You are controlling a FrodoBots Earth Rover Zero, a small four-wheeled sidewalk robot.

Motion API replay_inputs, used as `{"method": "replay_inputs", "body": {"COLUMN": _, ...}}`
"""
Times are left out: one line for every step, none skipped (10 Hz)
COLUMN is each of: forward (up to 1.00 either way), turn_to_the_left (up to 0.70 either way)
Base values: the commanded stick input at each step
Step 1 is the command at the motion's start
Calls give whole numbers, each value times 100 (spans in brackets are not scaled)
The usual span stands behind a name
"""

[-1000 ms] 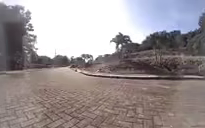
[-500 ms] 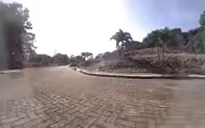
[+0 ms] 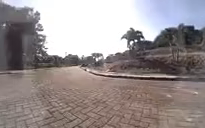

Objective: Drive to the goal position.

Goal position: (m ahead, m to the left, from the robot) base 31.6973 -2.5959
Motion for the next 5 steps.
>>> {"method": "replay_inputs", "body": {"forward": 70, "turn_to_the_left": 27}}
{"method": "replay_inputs", "body": {"forward": 70, "turn_to_the_left": 27}}
{"method": "replay_inputs", "body": {"forward": 70, "turn_to_the_left": 27}}
{"method": "replay_inputs", "body": {"forward": 70, "turn_to_the_left": 27}}
{"method": "replay_inputs", "body": {"forward": 70, "turn_to_the_left": 27}}
